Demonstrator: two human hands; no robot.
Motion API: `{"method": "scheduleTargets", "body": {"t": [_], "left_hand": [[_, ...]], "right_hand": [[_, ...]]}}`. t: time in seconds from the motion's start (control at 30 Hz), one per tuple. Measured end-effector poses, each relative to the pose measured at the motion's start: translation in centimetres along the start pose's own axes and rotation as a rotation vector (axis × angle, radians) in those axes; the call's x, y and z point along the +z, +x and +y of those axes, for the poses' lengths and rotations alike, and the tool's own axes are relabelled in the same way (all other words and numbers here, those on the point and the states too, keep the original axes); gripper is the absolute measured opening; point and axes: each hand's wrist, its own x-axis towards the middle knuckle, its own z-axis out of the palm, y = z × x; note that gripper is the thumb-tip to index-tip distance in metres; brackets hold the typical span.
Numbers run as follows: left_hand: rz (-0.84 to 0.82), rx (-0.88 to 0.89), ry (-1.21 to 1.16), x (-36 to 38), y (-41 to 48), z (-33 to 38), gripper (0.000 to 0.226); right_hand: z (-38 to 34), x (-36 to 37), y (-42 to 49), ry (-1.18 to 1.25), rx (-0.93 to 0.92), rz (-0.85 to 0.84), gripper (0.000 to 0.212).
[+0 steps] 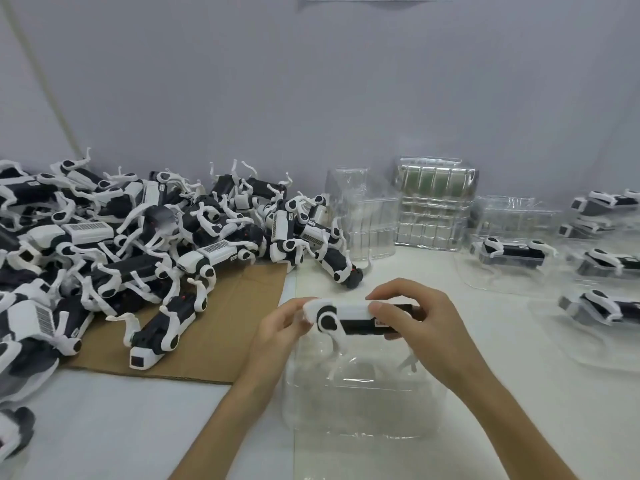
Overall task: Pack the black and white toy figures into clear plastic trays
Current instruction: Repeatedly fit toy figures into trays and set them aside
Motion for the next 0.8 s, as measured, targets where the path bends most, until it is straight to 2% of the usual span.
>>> {"method": "scheduleTargets", "body": {"t": [0.2, 0.3, 0.47, 0.6, 0.73, 0.8], "left_hand": [[-0.004, 0.003, 0.003, 0.0, 0.1, 0.1, 0.033], [-0.011, 0.007, 0.009, 0.1, 0.1, 0.0, 0.033], [-0.112, 0.006, 0.058, 0.3, -0.2, 0.0, 0.031], [-0.128, -0.057, 0.064, 0.2, 0.2, -0.1, 0.04], [-0.1, -0.067, 0.016, -0.1, 0.3, -0.1, 0.03], [-0.036, -0.054, 0.061, 0.0, 0.3, -0.2, 0.021]], "right_hand": [[0.3, 0.1, -0.1, -0.235, -0.005, 0.024, 0.022], [0.6, -0.4, 0.0, -0.226, 0.041, 0.014, 0.029], [1.4, -0.8, 0.3, -0.335, 0.056, 0.025, 0.024], [2.1, -0.4, 0.3, -0.568, -0.019, 0.047, 0.023], [2.0, -0.8, 0.5, -0.443, -0.089, 0.133, 0.016], [2.0, -2.0, 0.9, -0.326, 0.063, 0.107, 0.026]]}}
